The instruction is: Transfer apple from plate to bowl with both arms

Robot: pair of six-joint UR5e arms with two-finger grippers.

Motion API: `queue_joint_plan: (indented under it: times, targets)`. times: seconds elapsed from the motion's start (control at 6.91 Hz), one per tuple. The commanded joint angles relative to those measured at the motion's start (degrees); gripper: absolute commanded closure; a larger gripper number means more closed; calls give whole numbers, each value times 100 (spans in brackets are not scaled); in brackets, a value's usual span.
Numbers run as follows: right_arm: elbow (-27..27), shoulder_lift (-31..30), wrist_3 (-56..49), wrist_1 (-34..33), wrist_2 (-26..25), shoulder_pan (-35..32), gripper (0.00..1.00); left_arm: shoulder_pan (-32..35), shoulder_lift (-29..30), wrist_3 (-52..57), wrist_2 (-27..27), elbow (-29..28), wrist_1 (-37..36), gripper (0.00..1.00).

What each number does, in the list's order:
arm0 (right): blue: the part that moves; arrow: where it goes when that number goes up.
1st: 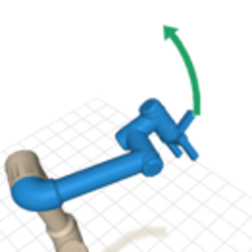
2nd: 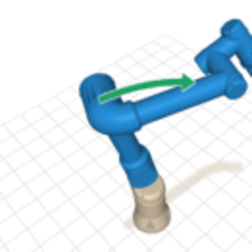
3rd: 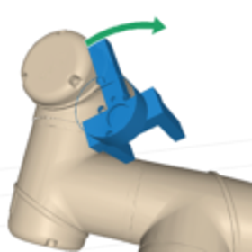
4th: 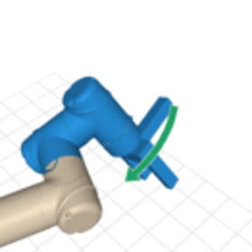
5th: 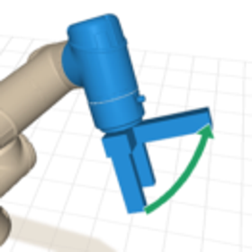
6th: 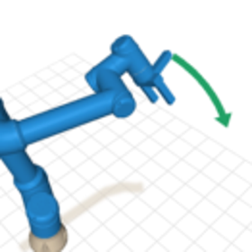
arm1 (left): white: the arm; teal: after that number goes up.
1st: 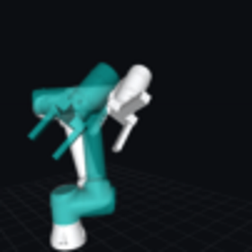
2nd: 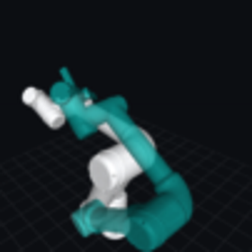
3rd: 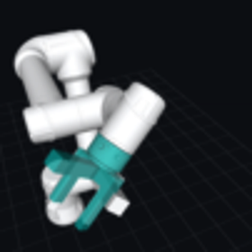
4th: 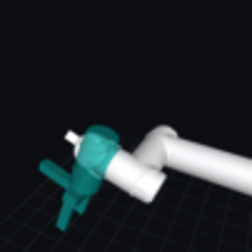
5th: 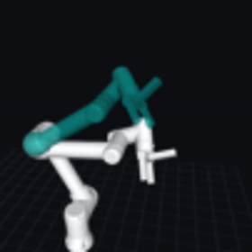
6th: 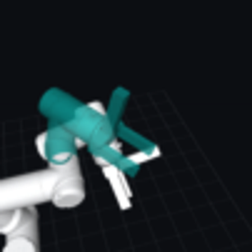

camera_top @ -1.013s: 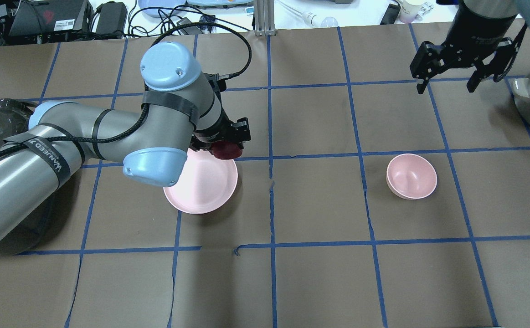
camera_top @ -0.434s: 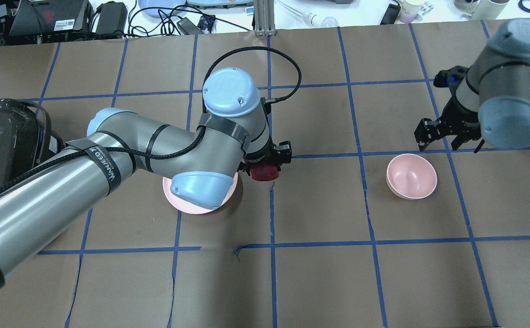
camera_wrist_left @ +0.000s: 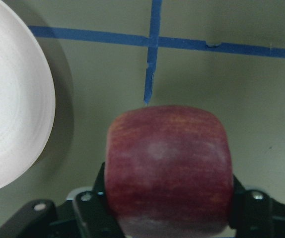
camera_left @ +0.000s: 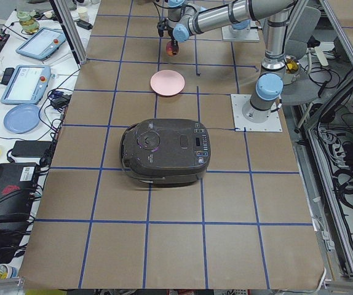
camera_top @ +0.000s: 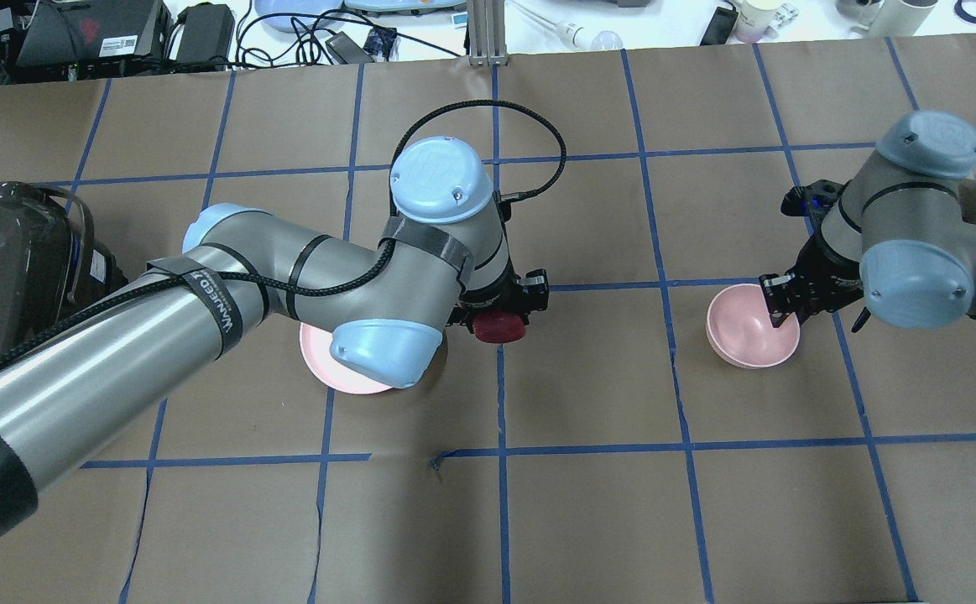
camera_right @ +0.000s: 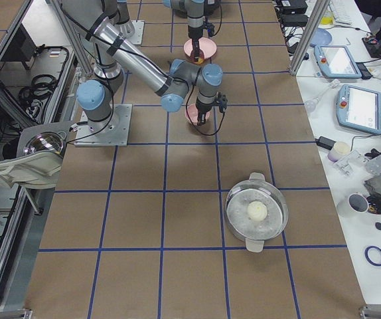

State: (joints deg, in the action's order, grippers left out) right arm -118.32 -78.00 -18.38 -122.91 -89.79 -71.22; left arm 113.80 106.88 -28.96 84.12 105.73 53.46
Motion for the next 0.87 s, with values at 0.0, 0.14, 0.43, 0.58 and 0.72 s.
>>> queue_joint_plan:
  times: [0.0, 0.14, 0.43, 0.58, 0.72]
  targets:
    - [11, 4, 10, 83, -21, 3, 100, 1, -18, 92, -1, -43, -2, 100]
    - [98, -22, 88, 74, 179, -93, 100, -7, -105, 188, 51, -113, 15, 100]
    - [353, -23, 892, 258, 962, -766, 100, -69, -185, 409, 78, -114, 25, 100]
    - [336, -14, 1567, 172, 972, -1362, 100, -78, -185, 426, 87, -105, 33, 100]
    - [319, 21, 1966, 145, 946, -1821, 100, -78, -185, 426, 87, -114, 24, 100]
